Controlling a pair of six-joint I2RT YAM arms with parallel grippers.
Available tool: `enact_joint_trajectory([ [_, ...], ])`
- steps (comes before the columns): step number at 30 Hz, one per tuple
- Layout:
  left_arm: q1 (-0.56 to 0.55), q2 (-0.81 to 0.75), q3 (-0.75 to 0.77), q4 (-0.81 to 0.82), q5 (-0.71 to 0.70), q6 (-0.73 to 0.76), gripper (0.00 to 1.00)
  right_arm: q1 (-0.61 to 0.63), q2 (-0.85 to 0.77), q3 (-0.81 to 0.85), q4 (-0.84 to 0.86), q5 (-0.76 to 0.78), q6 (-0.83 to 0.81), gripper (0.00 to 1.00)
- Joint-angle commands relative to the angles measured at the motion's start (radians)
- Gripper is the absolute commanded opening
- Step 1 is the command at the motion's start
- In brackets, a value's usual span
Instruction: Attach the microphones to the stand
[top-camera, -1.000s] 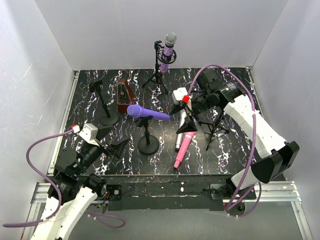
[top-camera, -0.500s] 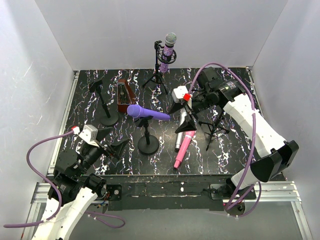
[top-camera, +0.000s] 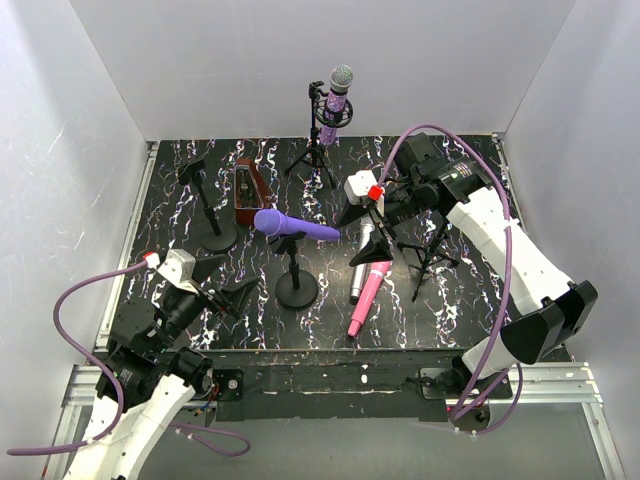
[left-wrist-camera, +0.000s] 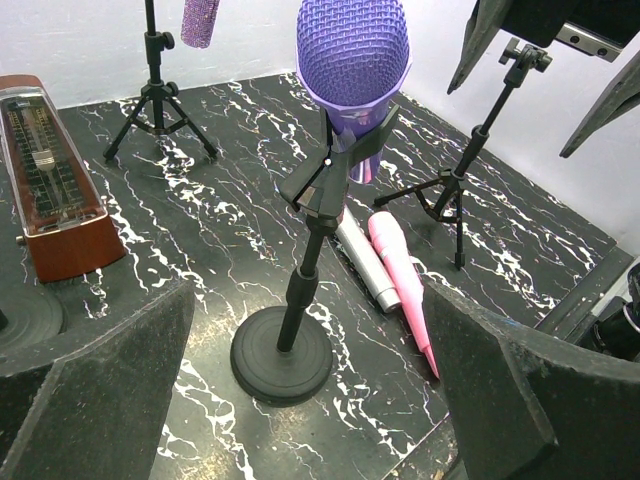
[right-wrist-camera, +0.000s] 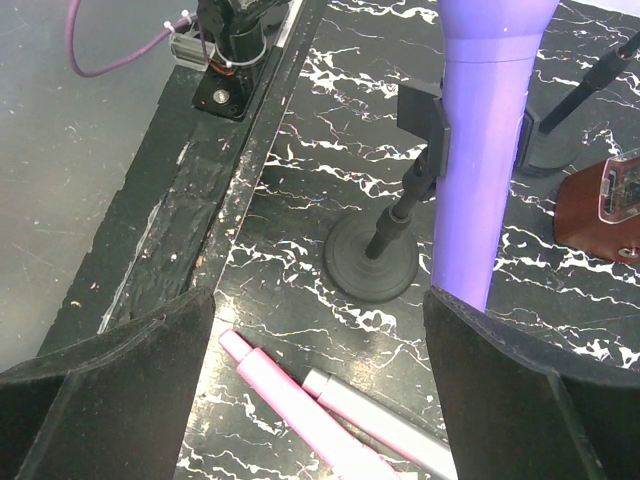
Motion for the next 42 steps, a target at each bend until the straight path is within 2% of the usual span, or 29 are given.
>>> enact_joint_trajectory([
  [1, 0.002, -0.003, -0.007, -0.01, -0.008, -0.006, 0.98, 0.0, -0.004, 0.039, -0.015, -0.04, 0.012, 0.91],
  [42, 0.002, -0.044, -0.033, -0.024, -0.045, -0.006, 0.98, 0.0, 0.004, 0.068, -0.006, -0.089, 0.044, 0.91],
])
